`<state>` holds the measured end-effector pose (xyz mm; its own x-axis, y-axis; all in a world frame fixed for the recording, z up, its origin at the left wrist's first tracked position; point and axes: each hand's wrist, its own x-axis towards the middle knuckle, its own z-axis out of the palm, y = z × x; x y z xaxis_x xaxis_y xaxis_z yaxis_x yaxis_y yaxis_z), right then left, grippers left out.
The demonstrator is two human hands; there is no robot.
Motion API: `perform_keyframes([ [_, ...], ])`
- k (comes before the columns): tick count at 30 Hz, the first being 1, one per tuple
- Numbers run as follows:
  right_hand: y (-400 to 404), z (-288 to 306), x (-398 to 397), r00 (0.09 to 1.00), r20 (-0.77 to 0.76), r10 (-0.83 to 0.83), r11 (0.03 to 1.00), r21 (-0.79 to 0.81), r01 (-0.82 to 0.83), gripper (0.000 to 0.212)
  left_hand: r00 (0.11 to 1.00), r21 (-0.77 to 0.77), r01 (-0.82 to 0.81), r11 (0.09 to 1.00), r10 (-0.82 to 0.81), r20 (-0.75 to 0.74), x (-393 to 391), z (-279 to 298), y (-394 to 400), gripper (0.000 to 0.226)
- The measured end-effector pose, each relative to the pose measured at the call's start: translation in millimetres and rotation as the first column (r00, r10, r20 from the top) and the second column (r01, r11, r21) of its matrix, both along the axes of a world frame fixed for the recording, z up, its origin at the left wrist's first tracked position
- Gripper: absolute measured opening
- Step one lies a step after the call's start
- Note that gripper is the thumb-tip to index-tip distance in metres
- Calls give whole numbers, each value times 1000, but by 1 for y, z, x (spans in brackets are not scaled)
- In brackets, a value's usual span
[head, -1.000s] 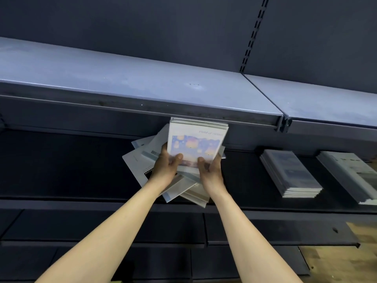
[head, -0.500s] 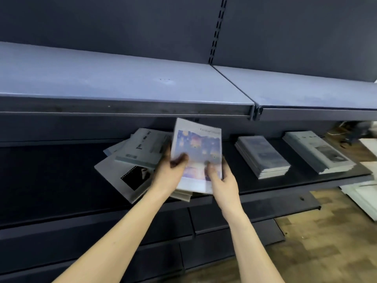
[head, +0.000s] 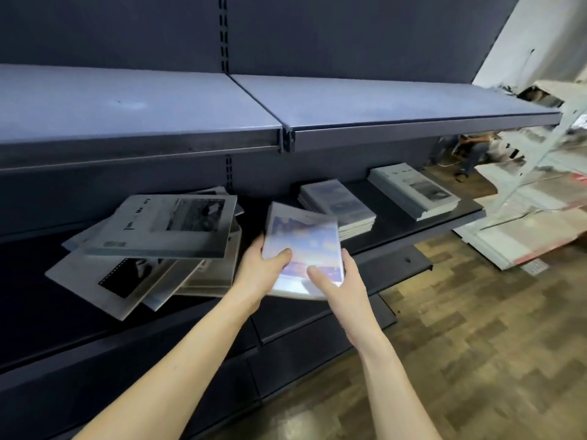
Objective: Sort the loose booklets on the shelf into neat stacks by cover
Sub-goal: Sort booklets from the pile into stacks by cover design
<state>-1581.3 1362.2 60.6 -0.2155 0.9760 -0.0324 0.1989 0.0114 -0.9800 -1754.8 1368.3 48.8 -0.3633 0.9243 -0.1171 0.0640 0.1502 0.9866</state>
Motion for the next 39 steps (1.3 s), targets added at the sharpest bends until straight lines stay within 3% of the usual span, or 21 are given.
perform_keyframes([
  [2,3,2,28,994,12,105,994,10,-105,69,1000,-28,13,1000,-13,-16,21,0,7,50],
  [6,18,-2,85,977,96,188,981,24,-191,81,997,-61,22,998,-26,-72,70,-1,18,29],
  [11,42,-7,142,968,180,178,980,61,-191,84,993,-64,19,998,-26,-116,132,-4,30,41],
  [16,71,-9,174,956,147,254,958,96,-270,84,983,-38,0,999,-7,-184,170,-7,44,54],
  [22,97,-10,193,955,99,281,952,94,-290,87,968,4,-48,999,48,-247,192,-7,64,50],
  [31,170,-11,189,941,123,315,946,42,-323,82,961,-2,-216,976,212,-178,189,-25,125,54],
  [37,227,-19,177,930,179,320,938,80,-338,81,948,-26,-282,959,274,-162,182,-34,176,25],
  [39,243,-17,171,929,202,311,934,114,-338,81,949,-37,-282,959,272,-161,179,-35,192,30],
])
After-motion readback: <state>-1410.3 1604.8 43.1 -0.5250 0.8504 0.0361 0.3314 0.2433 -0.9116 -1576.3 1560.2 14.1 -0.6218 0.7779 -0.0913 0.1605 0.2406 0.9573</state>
